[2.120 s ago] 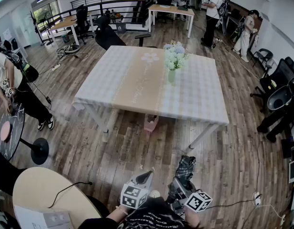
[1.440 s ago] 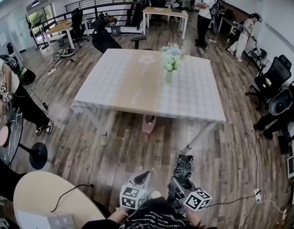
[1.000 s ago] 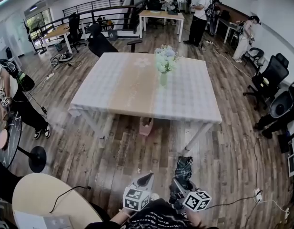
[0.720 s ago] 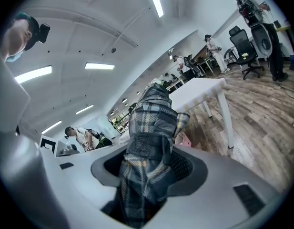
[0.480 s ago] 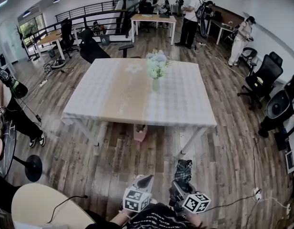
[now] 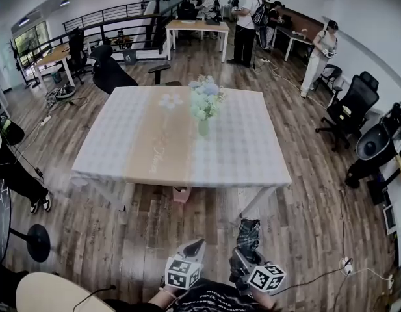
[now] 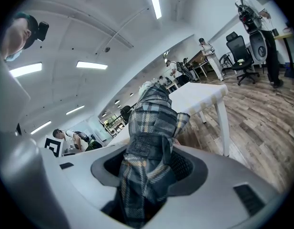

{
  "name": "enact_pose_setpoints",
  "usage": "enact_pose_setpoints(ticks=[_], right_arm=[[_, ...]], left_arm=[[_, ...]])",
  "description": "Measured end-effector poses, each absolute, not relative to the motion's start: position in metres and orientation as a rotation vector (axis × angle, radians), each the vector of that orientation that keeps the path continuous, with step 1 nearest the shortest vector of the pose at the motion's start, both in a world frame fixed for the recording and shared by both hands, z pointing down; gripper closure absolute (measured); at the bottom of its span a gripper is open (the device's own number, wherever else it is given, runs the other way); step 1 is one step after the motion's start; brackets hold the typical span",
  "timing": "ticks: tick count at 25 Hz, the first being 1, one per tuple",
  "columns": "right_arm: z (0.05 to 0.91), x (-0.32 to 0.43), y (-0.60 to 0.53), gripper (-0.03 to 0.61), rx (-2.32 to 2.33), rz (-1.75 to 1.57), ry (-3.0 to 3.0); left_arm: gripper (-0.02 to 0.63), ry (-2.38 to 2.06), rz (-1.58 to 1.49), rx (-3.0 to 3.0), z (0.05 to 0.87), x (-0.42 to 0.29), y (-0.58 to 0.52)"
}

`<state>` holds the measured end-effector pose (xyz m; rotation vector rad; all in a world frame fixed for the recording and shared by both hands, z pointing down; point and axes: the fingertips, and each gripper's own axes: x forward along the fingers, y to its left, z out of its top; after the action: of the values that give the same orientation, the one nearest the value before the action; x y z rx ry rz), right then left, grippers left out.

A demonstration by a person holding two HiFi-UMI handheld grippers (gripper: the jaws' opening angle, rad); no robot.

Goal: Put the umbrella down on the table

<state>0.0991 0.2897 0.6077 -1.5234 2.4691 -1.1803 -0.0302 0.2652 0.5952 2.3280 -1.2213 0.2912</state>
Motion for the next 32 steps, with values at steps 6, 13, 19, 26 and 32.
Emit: enact_pose_setpoints(ticks=[6, 13, 19, 26, 32], right_arm=[[0.604, 0.086, 0.228, 0.353, -1.567, -1.161, 2.442], [0.6, 0.069, 0.175, 0.353, -1.607, -1.13, 2.403], [0.6, 0.053, 0.145, 0.353, -1.649, -1.105, 2.369], [0.609, 0.043, 0.137, 0.353, -1.7, -1.122, 2.333], [0.614, 0.037, 0.124, 0.351, -1.694, -1.16, 2.32]], left_arm=[[0.594, -1.187, 0.267, 2.36, 0.59, -0.041, 0.198], [0.595, -1.164, 0.278, 2.405, 0.583, -0.062, 0.14], [0.595, -1.145, 0.294, 2.427, 0.583, -0.081, 0.1], [0.595, -1.083, 0.29, 2.422, 0.593, -0.087, 0.088], [0.595, -1.113, 0.284, 2.398, 0.594, -0.1, 0.073]])
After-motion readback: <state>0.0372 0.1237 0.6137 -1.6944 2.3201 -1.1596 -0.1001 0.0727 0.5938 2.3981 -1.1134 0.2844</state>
